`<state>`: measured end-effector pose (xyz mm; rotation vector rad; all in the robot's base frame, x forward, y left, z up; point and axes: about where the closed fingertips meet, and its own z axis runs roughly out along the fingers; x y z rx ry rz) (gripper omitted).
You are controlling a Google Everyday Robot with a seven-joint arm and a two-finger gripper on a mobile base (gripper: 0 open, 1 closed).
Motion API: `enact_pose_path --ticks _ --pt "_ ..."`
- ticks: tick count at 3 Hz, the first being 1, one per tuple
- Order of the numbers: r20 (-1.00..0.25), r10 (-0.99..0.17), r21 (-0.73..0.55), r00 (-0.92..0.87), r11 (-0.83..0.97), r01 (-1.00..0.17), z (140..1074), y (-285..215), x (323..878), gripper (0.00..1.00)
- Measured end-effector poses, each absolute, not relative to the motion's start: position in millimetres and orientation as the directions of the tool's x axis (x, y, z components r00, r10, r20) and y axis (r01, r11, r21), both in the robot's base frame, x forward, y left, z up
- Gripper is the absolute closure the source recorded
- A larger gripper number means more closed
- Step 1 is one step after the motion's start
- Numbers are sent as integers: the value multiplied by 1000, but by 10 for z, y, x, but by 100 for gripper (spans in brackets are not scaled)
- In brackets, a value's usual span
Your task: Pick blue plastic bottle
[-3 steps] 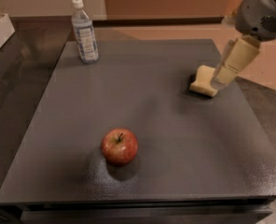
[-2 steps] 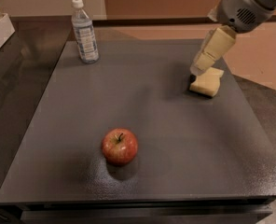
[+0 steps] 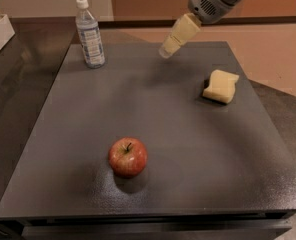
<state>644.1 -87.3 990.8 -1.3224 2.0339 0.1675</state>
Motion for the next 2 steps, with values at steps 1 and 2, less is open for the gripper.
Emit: enact_pose_path --ticks 1,2 --pt "-690 -688 -267 -224 530 -805 9951 -326 6897 0" --pt "-718 -663 -274 -214 551 -788 9981 -149 7047 0"
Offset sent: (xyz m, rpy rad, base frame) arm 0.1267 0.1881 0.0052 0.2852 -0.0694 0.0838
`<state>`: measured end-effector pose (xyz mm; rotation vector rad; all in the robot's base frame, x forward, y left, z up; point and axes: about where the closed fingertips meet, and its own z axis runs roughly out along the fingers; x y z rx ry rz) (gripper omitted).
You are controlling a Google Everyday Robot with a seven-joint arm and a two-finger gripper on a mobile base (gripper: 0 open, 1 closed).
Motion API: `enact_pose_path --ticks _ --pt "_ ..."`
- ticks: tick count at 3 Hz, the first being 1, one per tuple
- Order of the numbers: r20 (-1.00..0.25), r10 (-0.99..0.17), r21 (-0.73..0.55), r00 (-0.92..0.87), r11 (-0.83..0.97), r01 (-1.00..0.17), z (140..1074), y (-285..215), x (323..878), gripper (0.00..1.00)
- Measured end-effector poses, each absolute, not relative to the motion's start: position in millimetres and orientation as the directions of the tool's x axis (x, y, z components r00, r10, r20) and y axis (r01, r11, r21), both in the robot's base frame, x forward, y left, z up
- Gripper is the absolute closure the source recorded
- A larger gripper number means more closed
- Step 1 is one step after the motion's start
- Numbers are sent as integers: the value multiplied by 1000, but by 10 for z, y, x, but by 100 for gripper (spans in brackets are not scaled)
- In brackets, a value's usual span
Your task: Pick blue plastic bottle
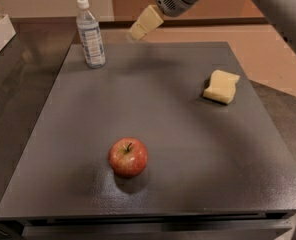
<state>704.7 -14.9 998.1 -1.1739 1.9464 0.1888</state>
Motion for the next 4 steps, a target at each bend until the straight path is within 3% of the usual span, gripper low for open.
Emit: enact_pose_path --ticks 2,4 --pt "-773 -613 -188 -165 469 -863 9838 727 7406 0" --pt "-812 -558 -102 -171 425 -899 9716 1293 7634 0"
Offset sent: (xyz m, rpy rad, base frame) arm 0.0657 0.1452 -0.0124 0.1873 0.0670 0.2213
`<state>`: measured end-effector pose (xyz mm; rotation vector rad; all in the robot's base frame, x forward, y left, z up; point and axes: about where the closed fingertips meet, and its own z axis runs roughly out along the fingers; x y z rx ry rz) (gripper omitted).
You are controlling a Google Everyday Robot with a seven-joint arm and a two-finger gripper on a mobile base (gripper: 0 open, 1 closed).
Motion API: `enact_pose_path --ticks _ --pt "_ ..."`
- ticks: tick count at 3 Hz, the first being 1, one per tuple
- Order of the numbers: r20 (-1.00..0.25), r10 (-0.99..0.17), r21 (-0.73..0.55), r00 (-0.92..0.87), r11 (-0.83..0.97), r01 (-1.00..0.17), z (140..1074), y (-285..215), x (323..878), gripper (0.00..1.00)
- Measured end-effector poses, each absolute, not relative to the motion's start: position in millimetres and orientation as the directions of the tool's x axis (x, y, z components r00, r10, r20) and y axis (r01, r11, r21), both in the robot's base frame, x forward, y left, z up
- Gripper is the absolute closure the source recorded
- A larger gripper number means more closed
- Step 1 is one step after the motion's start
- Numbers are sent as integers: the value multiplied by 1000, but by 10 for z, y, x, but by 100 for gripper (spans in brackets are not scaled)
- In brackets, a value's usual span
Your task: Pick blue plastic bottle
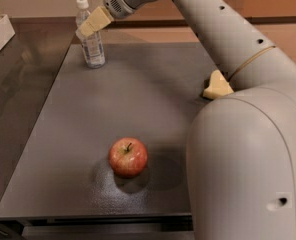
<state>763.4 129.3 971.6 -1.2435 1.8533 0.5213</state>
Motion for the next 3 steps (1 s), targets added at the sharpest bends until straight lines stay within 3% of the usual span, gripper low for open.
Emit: enact_pose_path --ticks 1,3 --pt "-814 -552 -75 -183 412 -908 9620 1460 7671 0" --pt "-800 -563 -46 -207 402 -915 9477 1593 7725 41"
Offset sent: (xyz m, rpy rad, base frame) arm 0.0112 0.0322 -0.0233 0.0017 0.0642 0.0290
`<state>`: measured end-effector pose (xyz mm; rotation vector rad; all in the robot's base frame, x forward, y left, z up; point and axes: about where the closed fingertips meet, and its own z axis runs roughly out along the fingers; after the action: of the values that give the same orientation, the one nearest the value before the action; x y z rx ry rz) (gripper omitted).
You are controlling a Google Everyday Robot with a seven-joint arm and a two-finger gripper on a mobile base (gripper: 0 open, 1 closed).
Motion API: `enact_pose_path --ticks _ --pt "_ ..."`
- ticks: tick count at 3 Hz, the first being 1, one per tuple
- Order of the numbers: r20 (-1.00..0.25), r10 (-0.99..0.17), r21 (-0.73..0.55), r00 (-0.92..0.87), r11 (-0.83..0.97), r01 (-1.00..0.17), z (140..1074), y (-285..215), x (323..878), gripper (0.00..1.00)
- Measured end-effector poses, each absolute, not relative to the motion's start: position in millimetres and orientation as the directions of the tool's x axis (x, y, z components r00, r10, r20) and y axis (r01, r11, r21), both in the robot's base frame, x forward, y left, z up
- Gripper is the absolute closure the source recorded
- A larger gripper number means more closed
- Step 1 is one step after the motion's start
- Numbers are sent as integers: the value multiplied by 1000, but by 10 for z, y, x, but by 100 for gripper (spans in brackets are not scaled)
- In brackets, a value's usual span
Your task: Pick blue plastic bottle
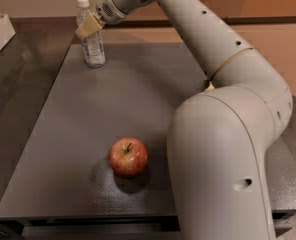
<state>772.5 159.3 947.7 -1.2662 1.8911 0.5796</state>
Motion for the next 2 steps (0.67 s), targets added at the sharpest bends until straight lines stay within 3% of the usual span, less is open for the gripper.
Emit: enact_pose_path --ticks 2 --pt "-799 -568 -64 -198 408 -911 9619 1460 7713 87"
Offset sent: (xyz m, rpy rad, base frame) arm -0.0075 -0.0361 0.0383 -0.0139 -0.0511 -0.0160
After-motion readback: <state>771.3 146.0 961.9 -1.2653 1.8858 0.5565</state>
